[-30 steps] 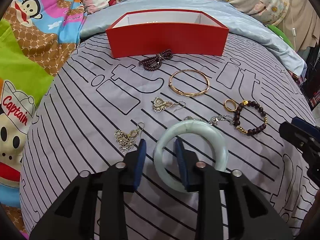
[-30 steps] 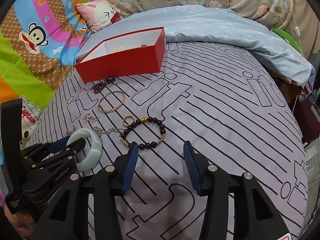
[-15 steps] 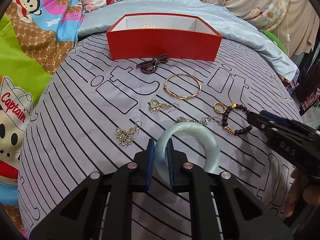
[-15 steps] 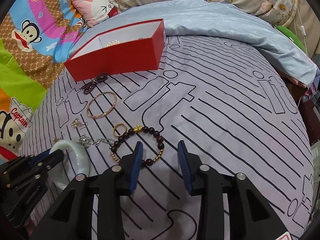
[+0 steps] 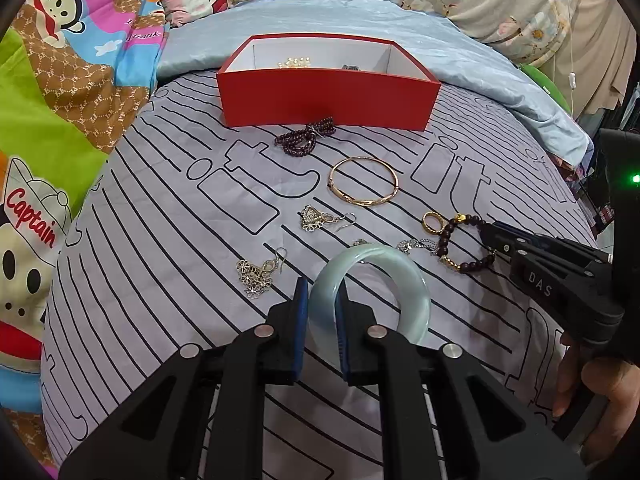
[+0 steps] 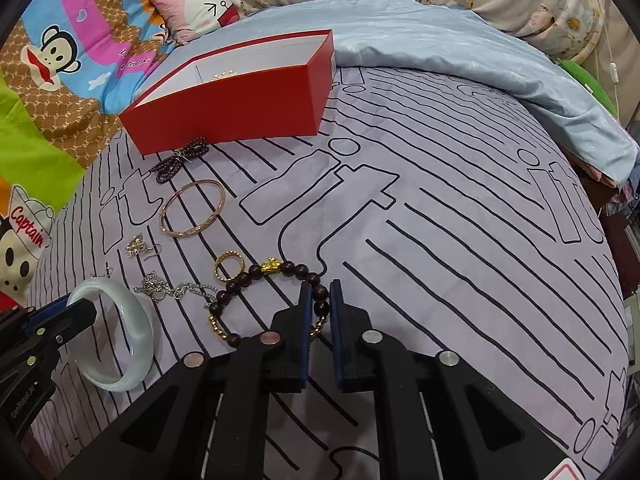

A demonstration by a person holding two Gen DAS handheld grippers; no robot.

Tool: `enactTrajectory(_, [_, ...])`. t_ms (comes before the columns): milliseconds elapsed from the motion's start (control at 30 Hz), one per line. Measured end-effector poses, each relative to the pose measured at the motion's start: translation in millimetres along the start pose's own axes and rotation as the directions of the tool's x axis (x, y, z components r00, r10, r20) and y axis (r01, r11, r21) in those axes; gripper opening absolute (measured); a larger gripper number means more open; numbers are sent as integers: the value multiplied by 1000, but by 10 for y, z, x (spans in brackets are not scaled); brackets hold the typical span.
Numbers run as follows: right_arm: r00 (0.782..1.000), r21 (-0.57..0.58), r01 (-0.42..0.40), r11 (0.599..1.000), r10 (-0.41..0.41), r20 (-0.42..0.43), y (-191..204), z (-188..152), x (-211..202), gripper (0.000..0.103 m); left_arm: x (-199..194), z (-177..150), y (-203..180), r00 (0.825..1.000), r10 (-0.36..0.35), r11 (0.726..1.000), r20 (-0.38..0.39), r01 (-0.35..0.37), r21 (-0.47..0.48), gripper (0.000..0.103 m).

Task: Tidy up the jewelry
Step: 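Grasp the jade bangle with left gripper while right gripper grasps the beaded bracelet, then lower jade bangle into the red box with left gripper while right gripper releases beaded bracelet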

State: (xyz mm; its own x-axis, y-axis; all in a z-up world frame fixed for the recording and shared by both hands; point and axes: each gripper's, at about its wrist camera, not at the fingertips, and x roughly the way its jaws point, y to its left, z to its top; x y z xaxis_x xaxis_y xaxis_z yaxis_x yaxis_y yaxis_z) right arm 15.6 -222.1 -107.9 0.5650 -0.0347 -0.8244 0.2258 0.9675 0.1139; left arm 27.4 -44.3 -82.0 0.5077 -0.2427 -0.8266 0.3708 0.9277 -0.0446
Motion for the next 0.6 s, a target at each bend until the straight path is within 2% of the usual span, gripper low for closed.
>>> enactTrajectory(200, [1000, 17, -22, 1000, 22, 12, -12, 1, -79, 7, -38, 13, 13, 1000, -6, 1000, 4, 6, -3, 12])
enactTrajectory(600, [995, 13, -58, 998, 57, 88, 23, 123, -482, 7, -187, 75, 40, 999, -14, 1000, 33, 15, -5, 12])
